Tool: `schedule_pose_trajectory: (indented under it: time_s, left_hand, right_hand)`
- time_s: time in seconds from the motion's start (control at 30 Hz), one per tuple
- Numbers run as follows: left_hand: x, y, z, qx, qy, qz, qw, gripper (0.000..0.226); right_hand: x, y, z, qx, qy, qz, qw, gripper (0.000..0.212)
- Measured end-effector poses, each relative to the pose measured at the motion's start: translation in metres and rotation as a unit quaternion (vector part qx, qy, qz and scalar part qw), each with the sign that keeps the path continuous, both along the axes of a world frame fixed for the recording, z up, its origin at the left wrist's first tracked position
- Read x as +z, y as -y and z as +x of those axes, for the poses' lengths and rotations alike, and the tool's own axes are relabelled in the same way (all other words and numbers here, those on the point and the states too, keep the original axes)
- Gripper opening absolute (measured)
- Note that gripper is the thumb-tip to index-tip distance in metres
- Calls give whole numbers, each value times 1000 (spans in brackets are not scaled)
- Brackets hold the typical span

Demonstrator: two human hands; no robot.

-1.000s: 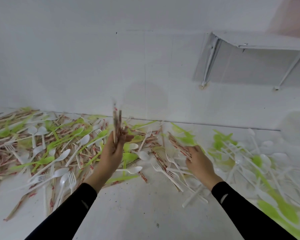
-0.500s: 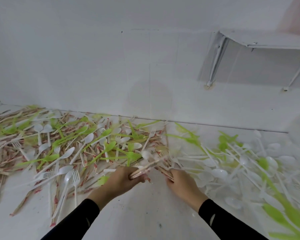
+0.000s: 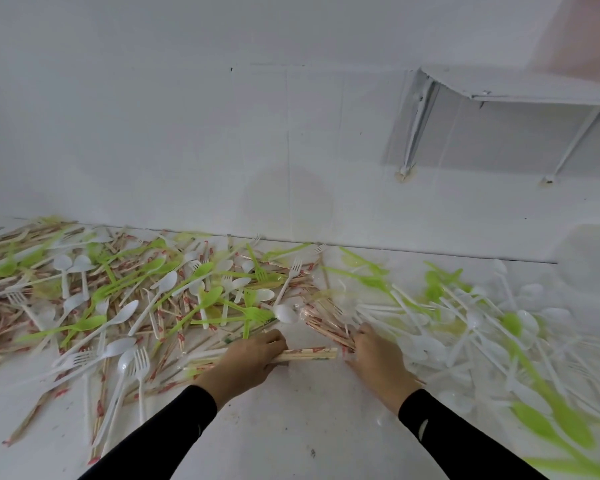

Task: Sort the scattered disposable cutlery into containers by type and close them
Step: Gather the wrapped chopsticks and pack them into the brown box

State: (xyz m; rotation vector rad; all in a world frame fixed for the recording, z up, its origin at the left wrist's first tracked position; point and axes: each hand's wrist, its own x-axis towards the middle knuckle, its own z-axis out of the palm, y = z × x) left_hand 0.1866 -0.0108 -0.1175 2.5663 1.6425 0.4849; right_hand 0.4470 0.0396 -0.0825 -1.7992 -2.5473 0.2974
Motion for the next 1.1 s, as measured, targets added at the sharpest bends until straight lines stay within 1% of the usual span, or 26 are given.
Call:
schedule_pose_trajectory:
  time_s: [0.07, 0.13, 0.17, 0.27, 0.33, 0.4, 0.47, 0.53, 0.6, 0.63, 0.67, 0.73, 0.8, 0.87, 0.93, 0.97, 1.03, 1.1]
  left_hand:
    - [5, 1, 2, -3, 23, 10, 1000, 39]
    - [17, 3, 4, 16, 78, 34, 996, 39]
    - [24, 4, 6, 34, 116, 50, 991, 36]
    - [47, 6, 9, 91, 222, 100, 966, 23]
    - [62, 7, 10, 137, 305, 79, 939, 18]
    - [77, 8, 13, 166, 412, 30, 895, 5]
    - [92, 10, 18, 152, 503, 7, 850, 9]
    - [105, 11, 22, 126, 570, 6, 812, 7]
    - [113, 10, 24, 110, 613, 20, 782, 4]
    - [116, 10, 25, 110, 632, 24, 767, 7]
    - [118, 9, 26, 111, 656, 20, 746, 10]
    - [121, 7, 29, 117, 712, 1, 692, 15]
    - [123, 2, 35, 134, 752, -8, 645, 17]
    - [122, -4, 43, 146, 795, -18, 588, 17]
    - [121, -13, 58, 152, 833, -33, 531, 11]
    - [121, -18, 69, 153, 845, -42, 511, 7]
    - [122, -26, 91, 149, 854, -53, 495, 6]
    - [122, -32, 115, 140, 858, -60, 491, 8]
  right_hand:
    - [1, 1, -2, -9, -25, -9, 1000, 35]
    - [4, 1, -2, -32, -33, -17, 999, 25]
    - [5, 1, -1, -41, -25, -15, 999, 25]
    - [4, 3, 3, -42, -9, -5, 999, 37]
    - [3, 4, 5, -25, -9, -5, 1000, 40]
    - [4, 6, 5, -8, 10, -6, 1000, 41]
    - [8, 10, 2, -14, 8, -5, 1000, 39]
    - [17, 14, 1, -51, -32, -27, 998, 31]
    - [26, 15, 5, -93, -85, -69, 990, 19]
    - [30, 13, 8, -106, -120, -97, 982, 17]
    - [35, 11, 13, -110, -164, -126, 972, 15]
    - [48, 7, 19, -100, -258, -184, 943, 4]
    - [65, 10, 26, -108, -328, -228, 910, 9]
    - [77, 14, 31, -124, -385, -252, 879, 18]
    - [78, 21, 37, -138, -426, -270, 852, 28]
    - [76, 25, 40, -137, -433, -276, 847, 31]
    - [67, 36, 43, -132, -431, -278, 848, 33]
    - [61, 44, 46, -153, -454, -267, 836, 33]
